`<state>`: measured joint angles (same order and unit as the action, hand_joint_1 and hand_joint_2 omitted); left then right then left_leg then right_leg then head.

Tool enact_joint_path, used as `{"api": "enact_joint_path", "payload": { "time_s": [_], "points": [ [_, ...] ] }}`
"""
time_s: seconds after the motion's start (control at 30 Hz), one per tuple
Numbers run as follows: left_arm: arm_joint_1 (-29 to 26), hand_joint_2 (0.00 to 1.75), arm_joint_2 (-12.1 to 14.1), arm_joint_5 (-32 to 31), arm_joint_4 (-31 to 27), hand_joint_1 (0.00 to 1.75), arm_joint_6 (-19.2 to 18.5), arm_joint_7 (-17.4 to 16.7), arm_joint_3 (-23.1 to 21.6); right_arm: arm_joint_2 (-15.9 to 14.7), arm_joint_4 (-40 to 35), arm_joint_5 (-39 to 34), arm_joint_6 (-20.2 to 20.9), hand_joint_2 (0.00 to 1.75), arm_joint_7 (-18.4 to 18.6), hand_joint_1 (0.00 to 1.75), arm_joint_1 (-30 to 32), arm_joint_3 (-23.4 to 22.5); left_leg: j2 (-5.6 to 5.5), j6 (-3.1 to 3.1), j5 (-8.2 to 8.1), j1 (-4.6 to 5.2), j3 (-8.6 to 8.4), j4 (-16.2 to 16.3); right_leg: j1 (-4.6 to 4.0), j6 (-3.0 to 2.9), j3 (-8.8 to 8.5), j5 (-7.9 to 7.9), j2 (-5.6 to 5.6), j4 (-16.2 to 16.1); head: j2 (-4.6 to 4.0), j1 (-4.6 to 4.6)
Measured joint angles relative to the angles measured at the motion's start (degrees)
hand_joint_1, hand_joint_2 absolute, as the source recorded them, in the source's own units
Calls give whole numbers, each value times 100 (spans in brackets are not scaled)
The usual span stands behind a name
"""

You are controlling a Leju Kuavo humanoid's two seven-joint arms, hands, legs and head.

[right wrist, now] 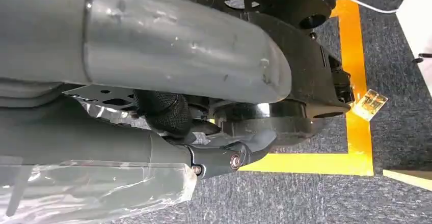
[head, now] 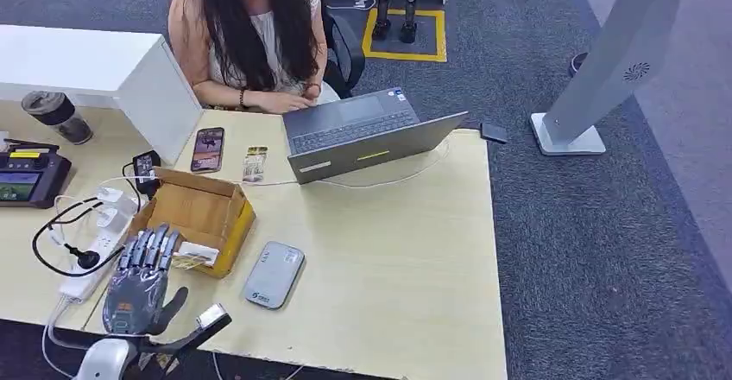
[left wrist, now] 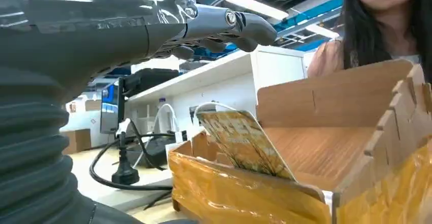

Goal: Pass the card to the sensor for recognition and then transmit it.

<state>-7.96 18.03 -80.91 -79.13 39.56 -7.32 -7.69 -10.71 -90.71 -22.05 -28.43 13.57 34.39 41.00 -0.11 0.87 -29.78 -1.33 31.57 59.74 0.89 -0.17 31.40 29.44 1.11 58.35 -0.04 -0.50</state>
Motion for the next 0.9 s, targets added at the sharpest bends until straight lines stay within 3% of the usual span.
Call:
{"api": "enact_joint_path", "payload": {
  "time_s": [0.47, 0.9],
  "points": [
    [596, 175, -166, -131, 606, 0, -171, -48, -219, -88, 68, -158, 0, 0, -94, 0, -120, 169, 0, 0, 0, 0, 0, 1, 0, 1, 0, -1, 1, 0, 0, 0],
    [748, 175, -254, -158, 767, 0, -153, -52, -234, -96, 90, -173, 0, 0, -92, 0, -139, 186, 1, 0, 0, 0, 1, 1, 0, 1, 2, -1, 3, 0, 0, -2]
  ]
}}
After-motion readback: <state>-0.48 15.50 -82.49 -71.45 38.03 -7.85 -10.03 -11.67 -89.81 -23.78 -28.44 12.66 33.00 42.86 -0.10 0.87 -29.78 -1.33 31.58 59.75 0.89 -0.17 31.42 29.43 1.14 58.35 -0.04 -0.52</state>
